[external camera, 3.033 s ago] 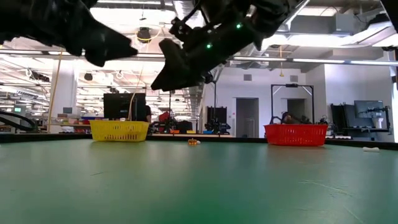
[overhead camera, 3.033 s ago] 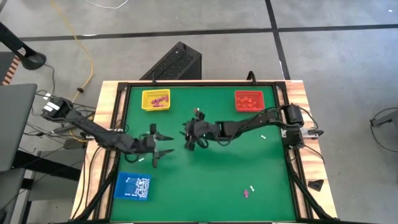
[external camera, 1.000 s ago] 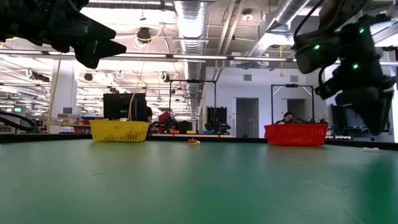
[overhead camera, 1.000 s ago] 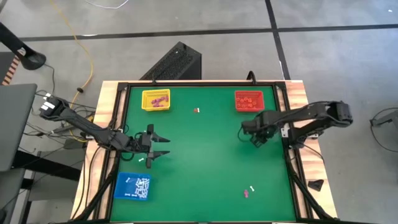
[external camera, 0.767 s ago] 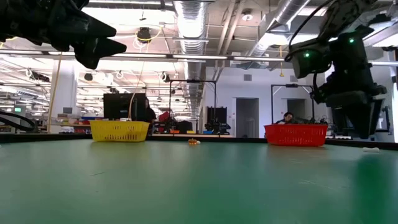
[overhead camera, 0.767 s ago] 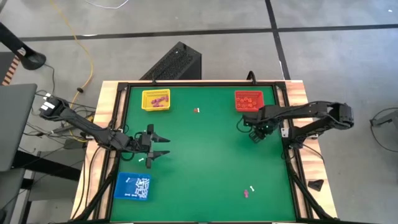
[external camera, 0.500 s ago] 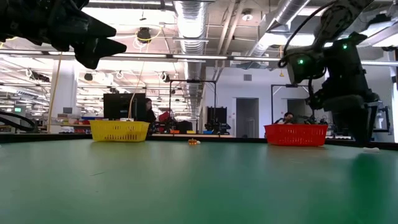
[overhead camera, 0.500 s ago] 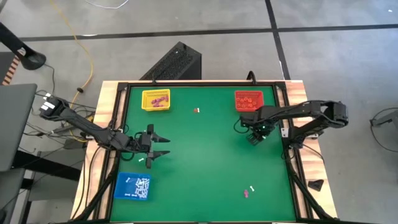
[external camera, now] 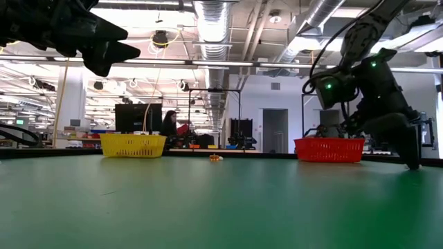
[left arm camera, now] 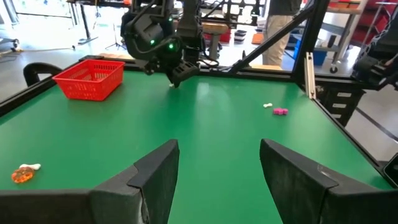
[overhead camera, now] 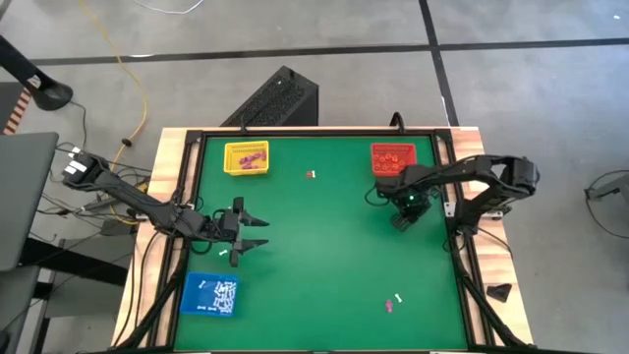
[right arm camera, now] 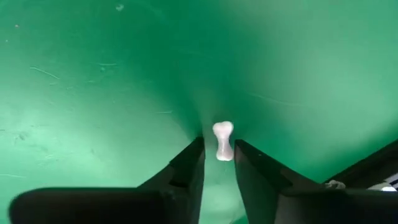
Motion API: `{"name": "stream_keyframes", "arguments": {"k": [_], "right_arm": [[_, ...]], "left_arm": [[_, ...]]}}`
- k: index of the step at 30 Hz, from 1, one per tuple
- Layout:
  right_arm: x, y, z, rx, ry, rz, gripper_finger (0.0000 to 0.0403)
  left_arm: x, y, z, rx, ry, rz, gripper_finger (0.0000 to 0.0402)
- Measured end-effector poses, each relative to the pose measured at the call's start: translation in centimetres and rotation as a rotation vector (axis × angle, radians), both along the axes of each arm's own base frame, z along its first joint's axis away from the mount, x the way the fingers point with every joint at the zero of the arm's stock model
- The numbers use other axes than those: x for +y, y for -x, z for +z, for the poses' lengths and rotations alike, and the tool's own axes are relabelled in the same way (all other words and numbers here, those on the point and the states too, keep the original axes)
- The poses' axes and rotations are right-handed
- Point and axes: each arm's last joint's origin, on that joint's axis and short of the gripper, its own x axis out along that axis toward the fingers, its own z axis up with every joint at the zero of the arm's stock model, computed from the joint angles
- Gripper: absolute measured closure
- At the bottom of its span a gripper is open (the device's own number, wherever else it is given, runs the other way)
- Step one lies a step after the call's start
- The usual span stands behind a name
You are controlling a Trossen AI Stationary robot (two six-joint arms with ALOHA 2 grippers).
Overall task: Sort Halloween decoration
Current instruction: Put the white bone toy into the blue bin
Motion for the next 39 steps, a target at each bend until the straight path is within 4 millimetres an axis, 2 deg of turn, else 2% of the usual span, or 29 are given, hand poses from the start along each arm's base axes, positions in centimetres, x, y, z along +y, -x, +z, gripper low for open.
{"name": "stream_keyframes", "arguments": {"k": [7,11,13,17,21,26,32,35,39], "right_arm": [[-0.3,-0.8,-0.6,-0.092,-0.091,0.073,0.0329],[0.0,-1.2,-0.4,-0.144,-0.102,0.095,0.0363],[0.2,-2.1,0.0,-0.22,-0.105,0.114,0.0379],[1.1,-3.0,0.8,-0.283,-0.118,0.16,0.0384],[2.2,-5.1,2.5,-0.407,-0.089,0.183,0.0378],[5.2,-8.9,4.7,-0.707,-0.067,0.285,0.0383],[10.6,-12.6,7.3,-1.155,0.007,0.411,0.0384],[13.6,-14.5,7.1,-1.316,0.038,0.474,0.0384],[17.5,-19.0,6.1,-1.417,0.07,0.612,0.0384]], "left_arm": [[0.0,0.0,0.0,0.0,0.0,-0.002,0.0187],[0.0,0.0,0.0,-0.001,0.001,-0.002,0.0187],[0.0,0.0,0.0,-0.001,-0.001,-0.002,0.0187],[0.0,0.0,0.0,0.0,-0.007,-0.002,0.0187],[0.0,0.0,0.0,0.0,-0.008,-0.002,0.0187],[0.0,0.0,0.0,0.0,-0.008,-0.001,0.0187],[0.0,0.0,0.0,0.001,-0.008,-0.001,0.0187],[0.0,0.0,0.0,0.001,-0.008,-0.001,0.0187],[0.0,0.0,0.0,0.001,-0.009,0.001,0.0187]]}}
